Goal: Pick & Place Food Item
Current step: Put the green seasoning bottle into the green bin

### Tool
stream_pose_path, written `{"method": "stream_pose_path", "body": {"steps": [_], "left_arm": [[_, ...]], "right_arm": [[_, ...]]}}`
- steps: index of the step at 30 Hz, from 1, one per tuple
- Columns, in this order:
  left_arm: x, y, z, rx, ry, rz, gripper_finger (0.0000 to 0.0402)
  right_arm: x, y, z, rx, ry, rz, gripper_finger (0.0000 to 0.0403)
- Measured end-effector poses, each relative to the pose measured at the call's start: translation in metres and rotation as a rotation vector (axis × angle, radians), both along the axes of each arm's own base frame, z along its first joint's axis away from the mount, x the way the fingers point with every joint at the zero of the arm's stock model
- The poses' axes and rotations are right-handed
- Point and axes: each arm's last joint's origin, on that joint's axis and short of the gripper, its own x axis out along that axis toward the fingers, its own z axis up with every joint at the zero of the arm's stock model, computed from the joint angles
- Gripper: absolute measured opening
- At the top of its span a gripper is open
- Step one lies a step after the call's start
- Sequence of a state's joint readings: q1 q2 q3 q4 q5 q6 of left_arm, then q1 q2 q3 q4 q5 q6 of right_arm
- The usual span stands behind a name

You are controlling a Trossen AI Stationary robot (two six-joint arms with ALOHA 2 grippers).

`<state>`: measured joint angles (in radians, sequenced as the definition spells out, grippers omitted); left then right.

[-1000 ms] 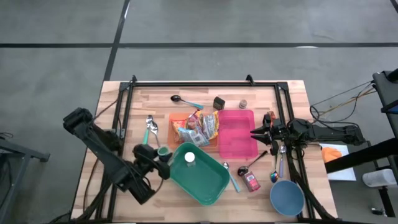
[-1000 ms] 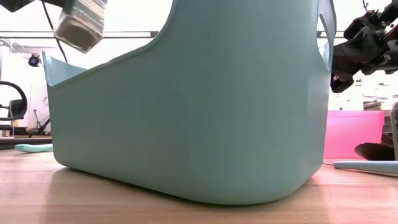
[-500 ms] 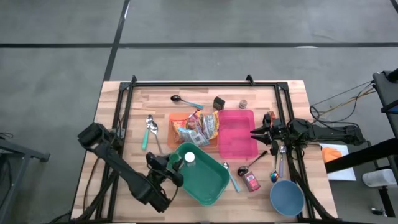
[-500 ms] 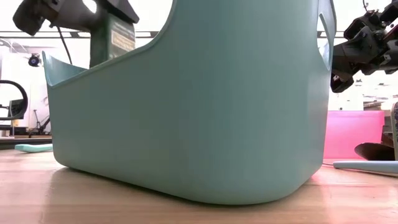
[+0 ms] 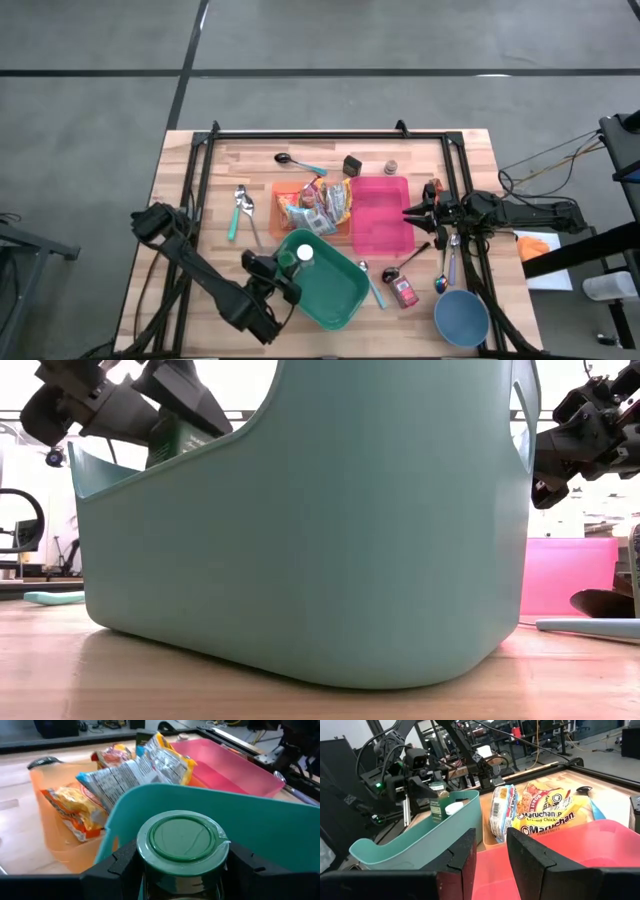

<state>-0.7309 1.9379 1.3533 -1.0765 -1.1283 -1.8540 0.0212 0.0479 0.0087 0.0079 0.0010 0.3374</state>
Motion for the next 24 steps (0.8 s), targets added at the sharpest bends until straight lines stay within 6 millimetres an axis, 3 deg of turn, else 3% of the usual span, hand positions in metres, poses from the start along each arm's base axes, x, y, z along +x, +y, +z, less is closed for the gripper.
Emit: {"method": "stream_pose_path", "body": {"steps": [16,24], "left_arm": [[0.012,0.0,-0.014,-0.013,0.025,-0.021,0.0196],[0.013,0.001,-0.015,-0.027,0.017,-0.012,0.0218]], "right_arm": [[0.0,0.0,0.0,0.0,0.001,0.0,0.0107],[0.0,0.0,0.0,0.0,0.001,0.0,0.0107]]}}
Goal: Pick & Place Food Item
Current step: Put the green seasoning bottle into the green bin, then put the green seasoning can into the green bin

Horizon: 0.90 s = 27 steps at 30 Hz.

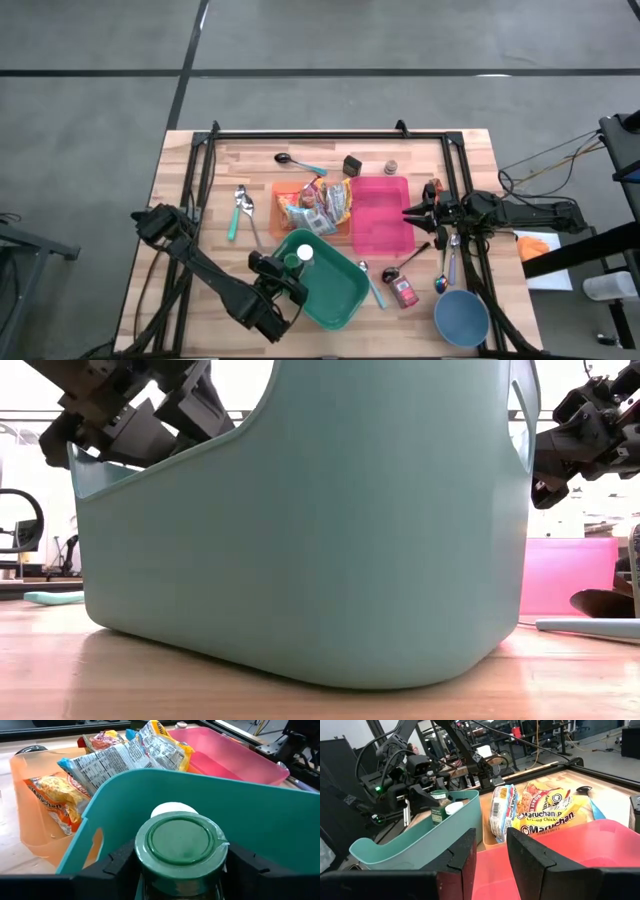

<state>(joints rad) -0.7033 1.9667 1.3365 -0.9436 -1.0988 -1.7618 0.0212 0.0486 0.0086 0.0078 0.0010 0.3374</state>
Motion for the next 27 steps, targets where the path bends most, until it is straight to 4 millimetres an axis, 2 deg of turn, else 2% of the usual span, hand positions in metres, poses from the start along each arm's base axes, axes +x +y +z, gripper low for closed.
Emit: {"method": "stream_pose_path", "body": {"steps": [10,19,23,27], "left_arm": [[0.001,0.001,0.0,-0.001,-0.004,0.003,0.0275],[0.002,0.0,0.003,-0.005,-0.011,0.004,0.0281],[0.002,0.0,0.016,-0.026,-0.029,0.001,0.0281],[-0.001,0.006,0.041,-0.07,-0.024,-0.01,0.0281]], "right_arm": [[0.0,0.0,0.0,0.0,-0.001,0.0,0.0107],[0.0,0.0,0.0,0.0,-0.001,0.0,0.0107],[0.0,0.0,0.0,0.0,0.0,0.0,0.0107],[0.0,0.0,0.0,0.0,0.0,-0.001,0.0107]]}}
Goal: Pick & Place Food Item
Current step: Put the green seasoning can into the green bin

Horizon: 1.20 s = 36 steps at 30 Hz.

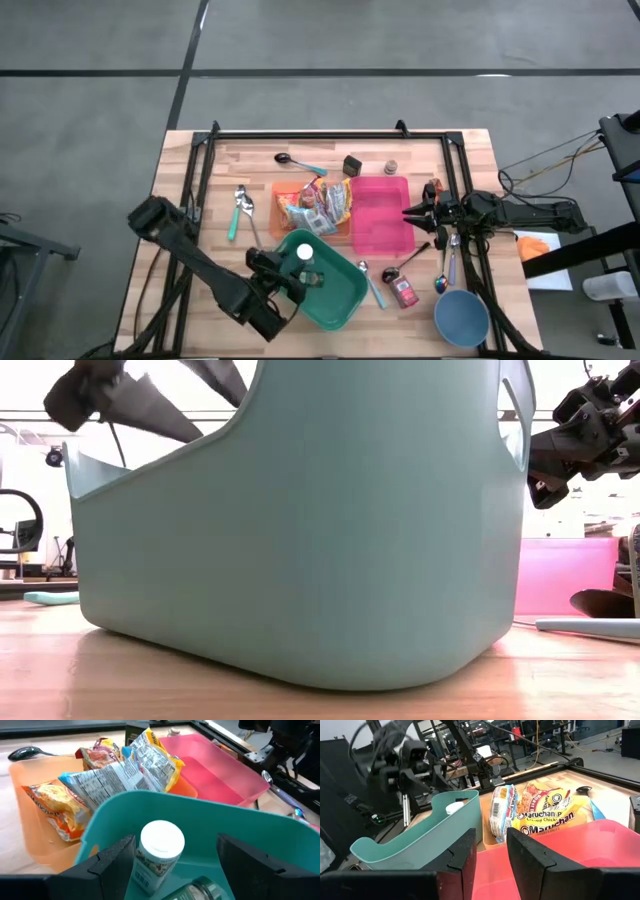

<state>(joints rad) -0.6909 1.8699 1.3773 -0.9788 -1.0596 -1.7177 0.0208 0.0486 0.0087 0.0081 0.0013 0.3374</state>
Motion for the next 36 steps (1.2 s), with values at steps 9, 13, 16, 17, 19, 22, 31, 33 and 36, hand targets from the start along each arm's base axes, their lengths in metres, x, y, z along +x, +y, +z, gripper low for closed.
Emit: {"method": "stream_pose_path", "body": {"steps": [9,13,16,17,19,22,31,33,36], "left_arm": [[-0.018,0.039,0.077,-0.192,0.011,-0.078,0.0281],[-0.03,0.06,0.107,-0.204,-0.007,-0.129,0.0281],[-0.037,0.07,0.126,-0.159,-0.036,-0.194,0.0281],[-0.038,0.072,0.133,-0.131,-0.048,-0.224,0.0281],[-0.039,0.075,0.147,-0.061,-0.073,-0.301,0.0281],[-0.041,0.08,0.165,0.064,-0.089,-0.407,0.0281],[-0.032,0.117,0.185,0.144,-0.108,-0.498,0.0281],[-0.027,0.128,0.185,0.14,-0.097,-0.51,0.0281],[-0.019,0.144,0.185,0.147,-0.11,-0.538,0.0281]], "right_arm": [[0.0,0.0,0.0,0.0,0.0,0.001,0.0107],[0.0,0.0,0.0,0.0,0.0,0.0,0.0107],[0.0,0.0,0.0,0.0,0.0,0.0,0.0107],[0.0,0.0,0.0,0.0,0.0,0.0,0.0107],[0.0,0.0,0.0,0.0,0.0,0.0,0.0107],[0.0,0.0,0.0,0.0,0.0,0.0,0.0107],[0.0,0.0,0.0,0.0,0.0,0.0,0.0107],[0.0,0.0,0.0,0.0,0.0,0.0,0.0107],[0.0,0.0,0.0,0.0,0.0,0.0,0.0107]]}}
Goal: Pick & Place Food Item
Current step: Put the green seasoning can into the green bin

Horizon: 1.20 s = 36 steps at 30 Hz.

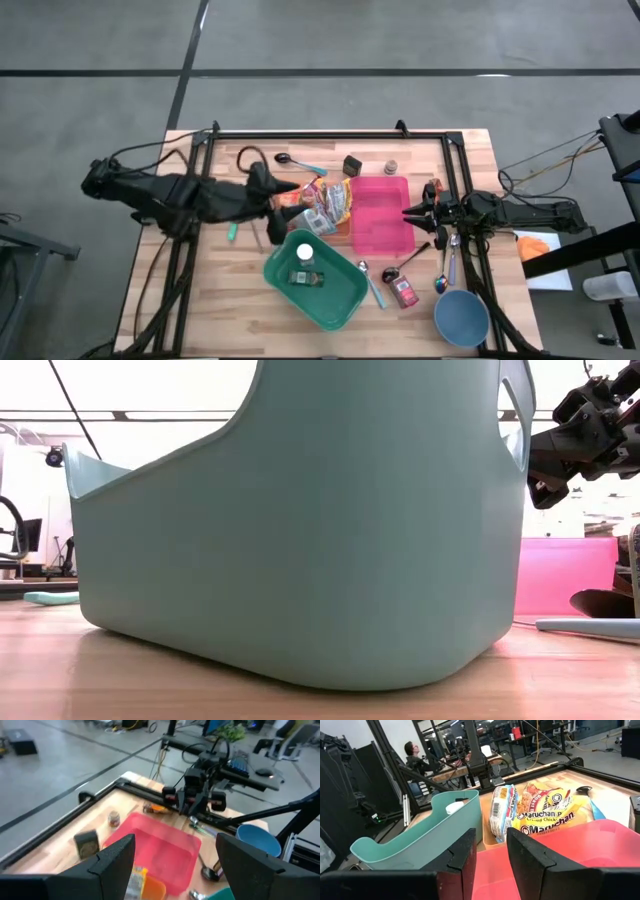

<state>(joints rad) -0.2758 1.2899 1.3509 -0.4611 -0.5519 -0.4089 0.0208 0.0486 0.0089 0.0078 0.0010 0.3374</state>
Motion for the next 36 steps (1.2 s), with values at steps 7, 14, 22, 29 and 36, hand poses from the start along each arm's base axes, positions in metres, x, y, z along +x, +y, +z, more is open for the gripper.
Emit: {"method": "stream_pose_path", "body": {"steps": [7,14,22,29,36], "left_arm": [[0.014,0.023,-0.014,0.092,-0.077,-0.087,0.0281],[0.001,0.048,-0.032,0.083,-0.119,-0.174,0.0281],[-0.053,0.066,-0.058,0.072,-0.197,-0.186,0.0281],[-0.111,0.067,-0.091,0.071,-0.258,-0.126,0.0281],[-0.146,0.068,-0.119,0.085,-0.429,-0.073,0.0281]], "right_arm": [[0.0,0.0,0.0,0.0,0.0,0.0,0.0107],[0.0,0.0,0.0,0.0,0.0,0.0,0.0107],[0.0,0.0,0.0,0.0,-0.001,0.0,0.0107],[0.0,0.0,0.0,0.0,0.0,0.0,0.0107],[0.0,0.0,0.0,0.0,0.0,0.0,0.0107]]}}
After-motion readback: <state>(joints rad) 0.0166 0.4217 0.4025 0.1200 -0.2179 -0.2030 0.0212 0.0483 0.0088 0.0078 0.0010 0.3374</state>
